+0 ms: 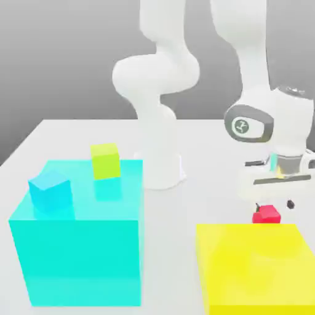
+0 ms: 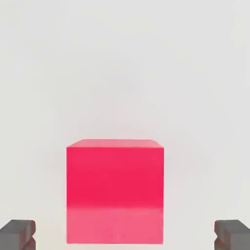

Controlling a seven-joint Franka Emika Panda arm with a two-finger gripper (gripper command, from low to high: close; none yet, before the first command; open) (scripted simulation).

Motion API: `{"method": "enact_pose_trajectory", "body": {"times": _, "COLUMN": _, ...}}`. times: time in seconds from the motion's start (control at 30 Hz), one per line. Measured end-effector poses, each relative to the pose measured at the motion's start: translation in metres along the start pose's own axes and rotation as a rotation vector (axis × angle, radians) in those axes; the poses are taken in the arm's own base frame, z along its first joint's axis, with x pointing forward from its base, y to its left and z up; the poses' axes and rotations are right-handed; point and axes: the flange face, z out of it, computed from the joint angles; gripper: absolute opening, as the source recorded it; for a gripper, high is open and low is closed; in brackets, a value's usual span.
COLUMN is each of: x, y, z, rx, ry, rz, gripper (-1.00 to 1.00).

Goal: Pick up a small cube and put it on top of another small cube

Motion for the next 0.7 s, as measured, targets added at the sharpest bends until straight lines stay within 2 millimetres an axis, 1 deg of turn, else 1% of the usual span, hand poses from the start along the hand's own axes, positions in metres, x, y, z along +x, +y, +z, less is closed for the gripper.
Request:
{"method": "enact_pose_trajectory", "body": {"times": 0.17, "x": 0.003, "y": -0.007, "z": 0.026, "rx": 0.013, "ry": 0.011, "rz": 0.004, "gripper": 0.0}}
{"method": "enact_pose_trajectory", "body": {"times": 0.2, "x": 0.004, "y": -0.009, "z": 0.03, "rx": 0.016, "ry": 0.013, "rz": 0.005, "gripper": -1.0}}
{"method": "enact_pose_trajectory", "body": {"times": 0.4, "x": 0.004, "y": -0.01, "z": 0.032, "rx": 0.019, "ry": 0.013, "rz": 0.005, "gripper": -1.0}}
{"method": "enact_pose_trajectory", "body": {"times": 0.43, "x": 0.004, "y": -0.009, "z": 0.03, "rx": 0.018, "ry": 0.012, "rz": 0.005, "gripper": -1.0}}
{"method": "enact_pose_trajectory", "body": {"times": 0.7, "x": -0.001, "y": 0.001, "z": -0.007, "rx": -0.001, "ry": -0.001, "rz": 0.0, "gripper": -1.0}}
